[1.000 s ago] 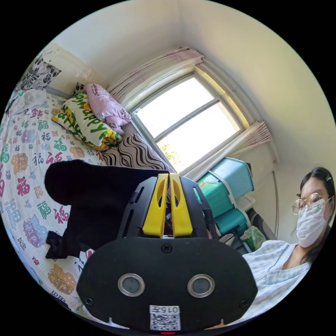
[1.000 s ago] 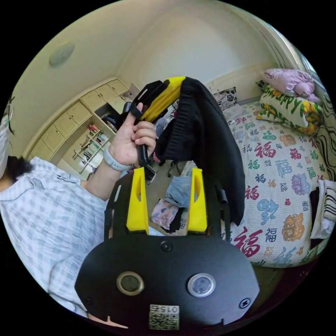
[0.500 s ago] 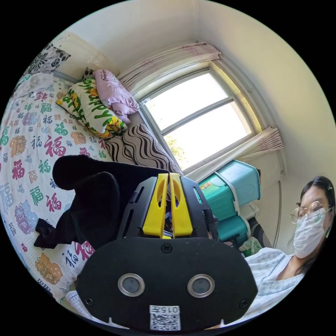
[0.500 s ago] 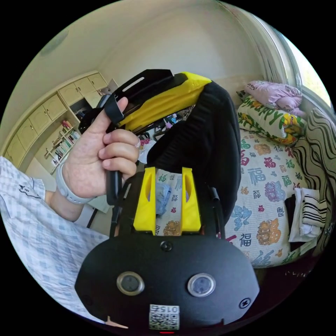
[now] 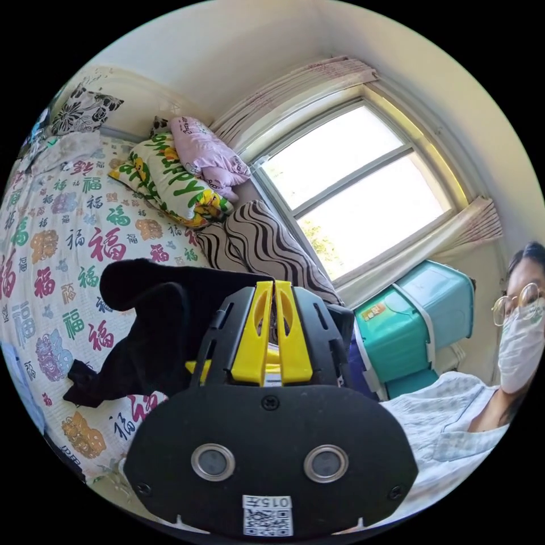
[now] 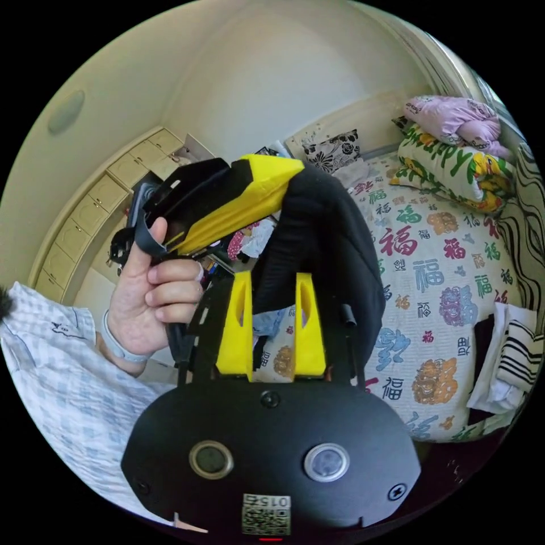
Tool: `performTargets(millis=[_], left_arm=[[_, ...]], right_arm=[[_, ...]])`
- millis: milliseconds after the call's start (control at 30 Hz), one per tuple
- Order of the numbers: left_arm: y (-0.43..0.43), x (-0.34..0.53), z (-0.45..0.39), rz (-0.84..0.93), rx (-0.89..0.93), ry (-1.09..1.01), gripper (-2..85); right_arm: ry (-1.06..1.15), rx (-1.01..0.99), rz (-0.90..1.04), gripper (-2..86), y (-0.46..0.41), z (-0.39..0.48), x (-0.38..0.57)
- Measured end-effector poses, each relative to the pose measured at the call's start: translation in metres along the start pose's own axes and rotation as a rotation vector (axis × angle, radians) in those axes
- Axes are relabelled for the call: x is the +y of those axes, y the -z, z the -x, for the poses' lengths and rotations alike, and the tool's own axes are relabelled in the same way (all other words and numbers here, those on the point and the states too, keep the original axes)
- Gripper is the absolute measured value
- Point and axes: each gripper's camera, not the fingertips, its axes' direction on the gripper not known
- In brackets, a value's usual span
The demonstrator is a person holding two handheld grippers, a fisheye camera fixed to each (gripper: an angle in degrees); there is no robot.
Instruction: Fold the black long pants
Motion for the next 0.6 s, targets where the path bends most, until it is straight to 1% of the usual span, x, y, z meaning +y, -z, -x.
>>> performTargets(millis=[100,167,233,300,367,433,500,533,600], left_arm=[[-0.023,-0.016,0.007,-0.016,-0.028,0.021,-0.8],[-0.04,-0.031,0.013,-0.011,-0.081,-0.008,-0.8],[-0.062,-0.053,0.021,0.031,-0.116,-0.045,-0.8],[-0.096,-0.091,0.026,0.094,-0.113,-0.13,-0.8],[-0.116,-0.123,0.018,0.106,-0.072,-0.212,-0.7],[-0.127,-0.156,0.0,0.072,-0.022,-0.286,-0.7],[-0.126,-0.194,-0.032,-0.009,0.037,-0.423,-0.8],[-0.123,-0.202,-0.04,-0.031,0.058,-0.452,-0.7],[-0.107,-0.224,-0.063,-0.106,0.17,-0.549,-0.7]], right_arm=[[-0.045,0.009,0.066,2.1,0.015,-0.041,-0.005],[-0.059,0.041,0.068,1.4,0.031,-0.065,-0.011],[-0.048,0.107,0.037,1.0,0.059,-0.092,-0.029],[-0.007,0.176,0.016,0.7,0.081,-0.107,-0.052],[0.061,0.252,0.015,0.6,0.103,-0.113,-0.08],[0.174,0.319,-0.03,0.5,0.134,-0.105,-0.117],[0.261,0.335,-0.096,0.5,0.16,-0.09,-0.143],[0.323,0.338,-0.129,0.4,0.176,-0.076,-0.158],[0.428,0.332,-0.169,0.4,0.192,-0.052,-0.175]])
